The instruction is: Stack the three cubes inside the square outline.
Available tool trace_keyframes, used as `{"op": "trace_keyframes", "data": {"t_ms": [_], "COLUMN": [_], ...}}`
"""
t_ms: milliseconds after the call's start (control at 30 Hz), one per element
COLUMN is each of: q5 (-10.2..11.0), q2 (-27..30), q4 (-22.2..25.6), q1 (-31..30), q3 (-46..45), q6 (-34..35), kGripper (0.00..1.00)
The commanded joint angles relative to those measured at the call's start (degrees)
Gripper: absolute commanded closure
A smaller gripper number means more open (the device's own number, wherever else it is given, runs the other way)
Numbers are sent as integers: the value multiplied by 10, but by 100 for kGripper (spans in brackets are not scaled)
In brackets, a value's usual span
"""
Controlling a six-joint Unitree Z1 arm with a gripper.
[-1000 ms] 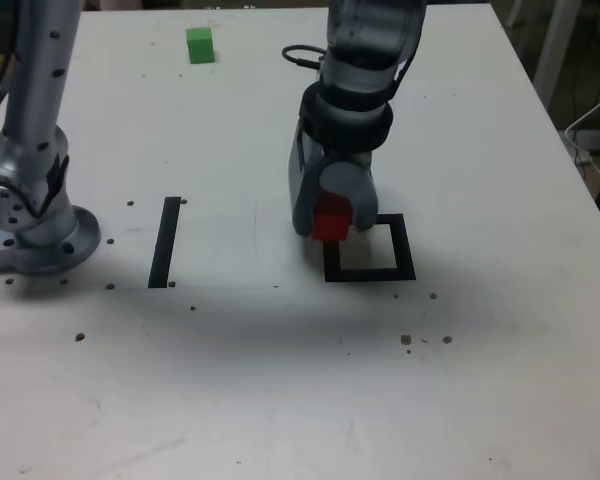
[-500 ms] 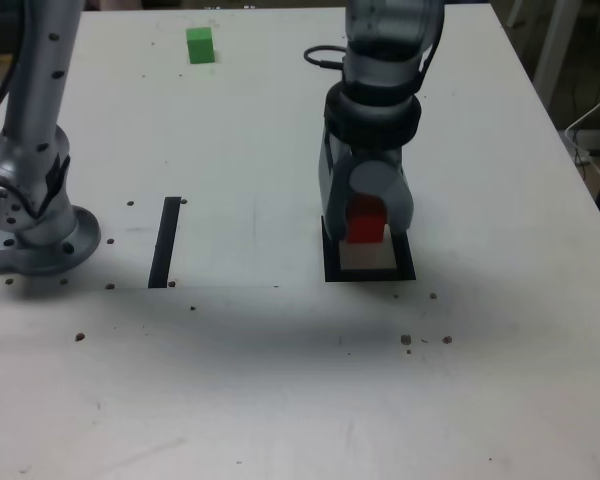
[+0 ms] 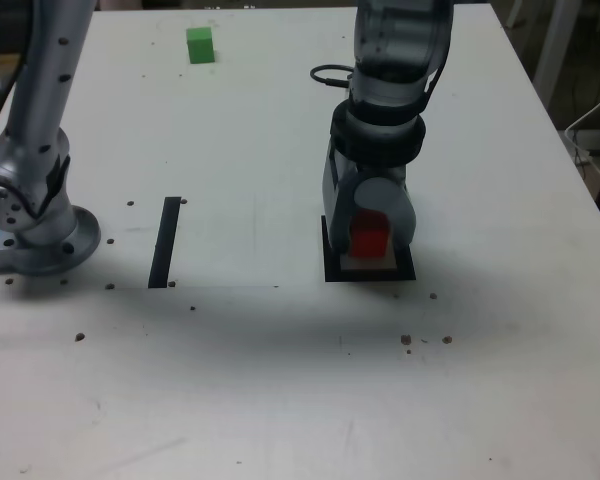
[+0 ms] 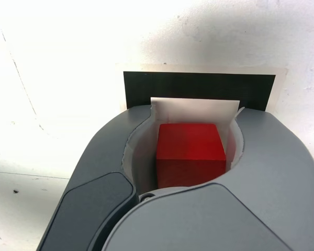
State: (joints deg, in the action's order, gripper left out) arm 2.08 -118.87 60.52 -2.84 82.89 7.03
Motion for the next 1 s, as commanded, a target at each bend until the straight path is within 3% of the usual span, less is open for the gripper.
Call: {"op": "trace_keyframes", "data": {"t_ms": [0, 100, 233, 333, 667, 967], "q5": [-2, -1, 2, 4, 11, 24], "q2": [-1, -1, 0, 0, 6, 22], "q4": [-1, -2, -1, 2, 17, 85], "q1": [-1, -1, -1, -1, -1, 0], "q3": [1, -2, -7, -8, 6, 52], "q6": [1, 1, 1, 1, 1, -9], "kGripper": [58, 42, 12, 1, 1, 0]}}
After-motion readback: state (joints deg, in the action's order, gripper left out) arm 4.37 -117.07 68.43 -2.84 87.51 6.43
